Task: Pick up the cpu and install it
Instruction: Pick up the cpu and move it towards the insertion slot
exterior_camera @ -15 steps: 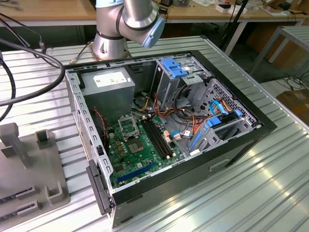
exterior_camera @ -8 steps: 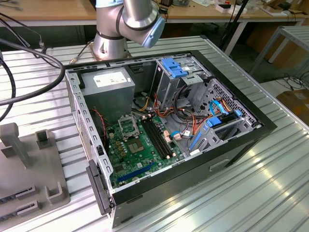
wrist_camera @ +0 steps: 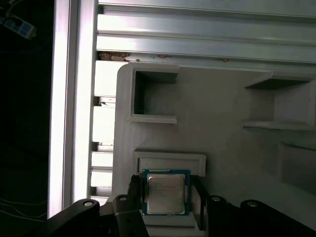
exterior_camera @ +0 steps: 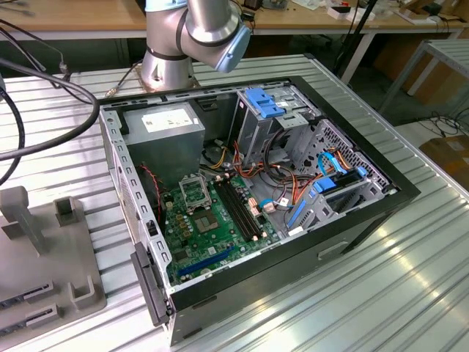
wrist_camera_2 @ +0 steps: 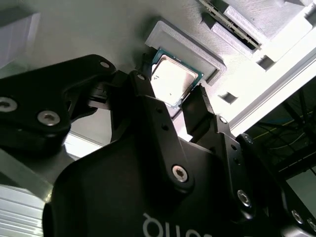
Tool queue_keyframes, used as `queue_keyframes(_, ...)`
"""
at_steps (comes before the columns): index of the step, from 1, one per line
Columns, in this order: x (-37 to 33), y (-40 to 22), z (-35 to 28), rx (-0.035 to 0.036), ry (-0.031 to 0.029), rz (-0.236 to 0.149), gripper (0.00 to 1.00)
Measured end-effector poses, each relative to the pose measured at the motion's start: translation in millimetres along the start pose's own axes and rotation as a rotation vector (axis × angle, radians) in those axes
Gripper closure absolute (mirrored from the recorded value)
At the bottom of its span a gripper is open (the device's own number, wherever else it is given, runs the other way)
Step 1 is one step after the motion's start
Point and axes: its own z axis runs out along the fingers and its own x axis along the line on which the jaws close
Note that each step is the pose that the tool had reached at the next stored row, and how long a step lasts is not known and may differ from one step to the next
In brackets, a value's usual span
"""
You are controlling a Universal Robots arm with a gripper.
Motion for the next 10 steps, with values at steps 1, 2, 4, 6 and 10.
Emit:
queue_keyframes(1,-0.6,-0.1,-0.1,0.0001,0.0002,0.0,0.48)
queue_keyframes(2,-1.1,-0.1,-0.1,0.0003,0.0003,0.0,0.48)
queue_keyframes(4,-1.8,-0.1,0.1,0.0003,0.0,0.001,0.48)
queue_keyframes(6,-1.9,-0.1,0.1,0.0003,0.0,0.002,0.48)
queue_keyframes(10,-2.0,-0.2,0.0,0.0004,0.0001,0.002,0.48)
